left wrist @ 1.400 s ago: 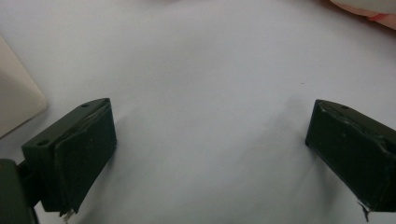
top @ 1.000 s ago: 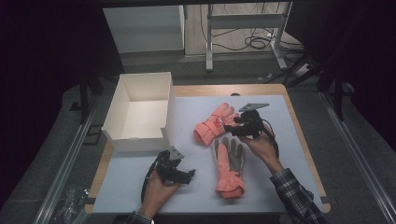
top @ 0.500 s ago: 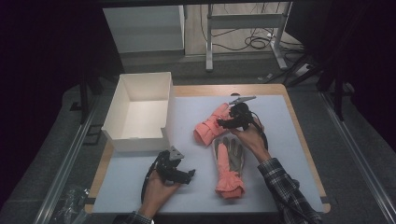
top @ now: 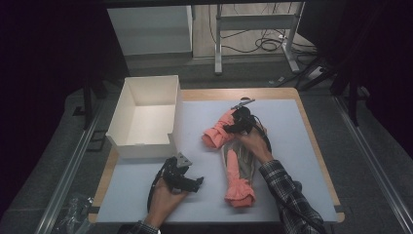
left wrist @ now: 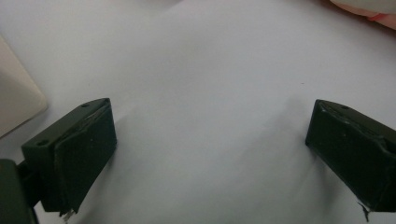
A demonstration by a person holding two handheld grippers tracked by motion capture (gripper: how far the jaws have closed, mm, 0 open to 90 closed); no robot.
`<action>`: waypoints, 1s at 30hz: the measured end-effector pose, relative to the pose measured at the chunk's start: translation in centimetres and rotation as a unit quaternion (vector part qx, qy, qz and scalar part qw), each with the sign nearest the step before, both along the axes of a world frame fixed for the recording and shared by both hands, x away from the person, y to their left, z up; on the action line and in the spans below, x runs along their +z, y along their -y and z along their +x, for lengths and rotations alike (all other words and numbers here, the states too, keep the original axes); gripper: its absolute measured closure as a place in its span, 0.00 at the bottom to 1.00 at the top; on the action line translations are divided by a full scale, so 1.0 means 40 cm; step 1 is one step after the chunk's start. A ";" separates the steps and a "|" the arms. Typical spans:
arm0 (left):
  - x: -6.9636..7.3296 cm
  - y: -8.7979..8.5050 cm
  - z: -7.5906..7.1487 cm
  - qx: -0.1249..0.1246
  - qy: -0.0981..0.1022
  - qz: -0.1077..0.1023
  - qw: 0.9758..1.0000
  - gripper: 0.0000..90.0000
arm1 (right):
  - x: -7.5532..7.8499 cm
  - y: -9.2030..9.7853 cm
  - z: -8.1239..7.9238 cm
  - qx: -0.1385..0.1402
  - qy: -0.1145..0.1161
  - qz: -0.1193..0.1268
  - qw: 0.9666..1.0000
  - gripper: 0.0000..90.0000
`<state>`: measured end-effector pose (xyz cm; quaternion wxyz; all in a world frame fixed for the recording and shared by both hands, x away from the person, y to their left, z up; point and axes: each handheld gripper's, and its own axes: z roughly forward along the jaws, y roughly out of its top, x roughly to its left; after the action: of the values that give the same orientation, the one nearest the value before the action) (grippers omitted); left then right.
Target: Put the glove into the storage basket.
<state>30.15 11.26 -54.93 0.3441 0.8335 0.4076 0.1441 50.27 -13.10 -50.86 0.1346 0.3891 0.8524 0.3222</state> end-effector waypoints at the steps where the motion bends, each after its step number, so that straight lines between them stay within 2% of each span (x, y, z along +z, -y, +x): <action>1: 0.000 0.000 0.000 0.000 0.000 0.000 1.000 0.02 | -0.001 -0.001 -0.001 0.000 0.002 -0.001 1.000 0.57; 5: 0.000 0.000 0.000 0.000 0.000 0.000 1.000 0.02 | -0.002 -0.005 -0.015 0.007 0.010 0.002 1.000 0.86; 7: 0.000 0.000 0.000 0.000 0.000 0.000 1.000 0.02 | -0.001 -0.012 -0.023 0.011 0.019 -0.008 1.000 0.92; 10: 0.000 0.000 0.000 0.000 0.000 0.000 1.000 0.02 | 0.008 -0.009 -0.019 0.012 0.006 -0.005 1.000 0.93; 15: 0.000 0.000 0.000 0.000 0.000 0.000 1.000 0.02 | 0.027 0.009 -0.016 0.017 -0.008 0.018 1.000 0.93; 18: 0.000 0.000 0.000 0.000 0.001 0.000 1.000 0.02 | 0.042 0.019 -0.019 0.025 -0.004 0.019 0.999 0.93; 20: 0.000 0.000 0.000 0.000 0.000 0.000 1.000 0.02 | 0.056 0.027 -0.021 0.029 -0.004 0.028 0.999 0.93; 23: 0.000 0.000 0.000 0.000 0.000 0.001 1.000 0.02 | 0.079 0.040 -0.026 0.045 -0.004 0.045 0.998 0.93; 30: 0.000 -0.001 0.000 -0.001 0.001 0.001 1.000 0.02 | 0.133 0.065 -0.054 0.079 -0.007 0.062 0.995 0.93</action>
<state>30.14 11.29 -54.93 0.3434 0.8342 0.4066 0.1449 48.10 -15.69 -45.55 0.0784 0.3306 0.8600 0.3808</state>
